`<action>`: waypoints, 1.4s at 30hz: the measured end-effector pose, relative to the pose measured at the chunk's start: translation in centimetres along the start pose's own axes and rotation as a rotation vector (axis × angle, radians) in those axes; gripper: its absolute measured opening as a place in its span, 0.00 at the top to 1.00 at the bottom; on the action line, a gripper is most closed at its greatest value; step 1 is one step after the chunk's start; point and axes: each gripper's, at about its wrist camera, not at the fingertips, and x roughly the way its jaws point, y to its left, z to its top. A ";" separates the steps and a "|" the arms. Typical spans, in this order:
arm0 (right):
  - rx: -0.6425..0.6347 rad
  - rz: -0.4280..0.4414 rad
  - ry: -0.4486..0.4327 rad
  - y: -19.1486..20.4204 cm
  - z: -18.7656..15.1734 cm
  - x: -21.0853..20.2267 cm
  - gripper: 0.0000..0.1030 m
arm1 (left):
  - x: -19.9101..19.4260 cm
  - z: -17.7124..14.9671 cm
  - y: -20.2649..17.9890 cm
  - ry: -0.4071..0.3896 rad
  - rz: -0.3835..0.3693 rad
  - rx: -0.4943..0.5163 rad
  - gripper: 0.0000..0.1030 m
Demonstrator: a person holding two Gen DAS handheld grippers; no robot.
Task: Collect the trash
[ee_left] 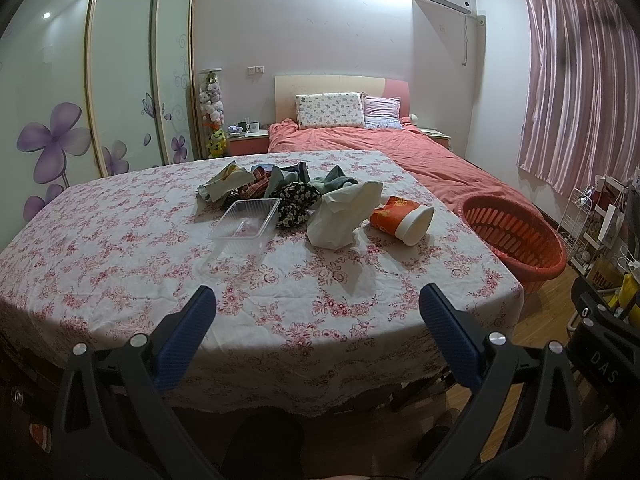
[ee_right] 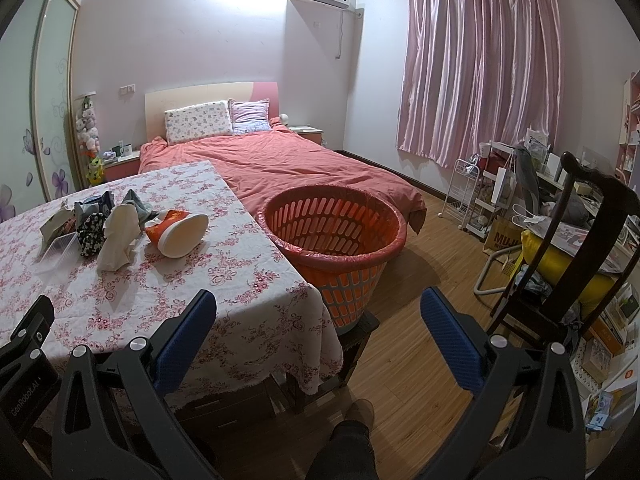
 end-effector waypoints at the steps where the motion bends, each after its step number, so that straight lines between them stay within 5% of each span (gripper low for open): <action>1: 0.000 0.000 0.000 0.0 0.0 0.0 0.02 | 0.0 0.0 0.0 0.000 0.000 0.001 0.04; 26: 0.007 0.034 0.017 0.1 -0.1 1.0 0.02 | 1.7 -0.2 1.2 0.052 -0.036 -0.034 0.04; 37: 0.002 0.206 0.063 4.0 1.3 5.0 0.02 | 7.7 1.6 6.8 0.099 0.005 -0.106 0.04; 42: 0.038 0.291 0.091 5.8 2.6 7.8 0.12 | 11.6 3.0 9.4 0.145 0.055 -0.113 0.04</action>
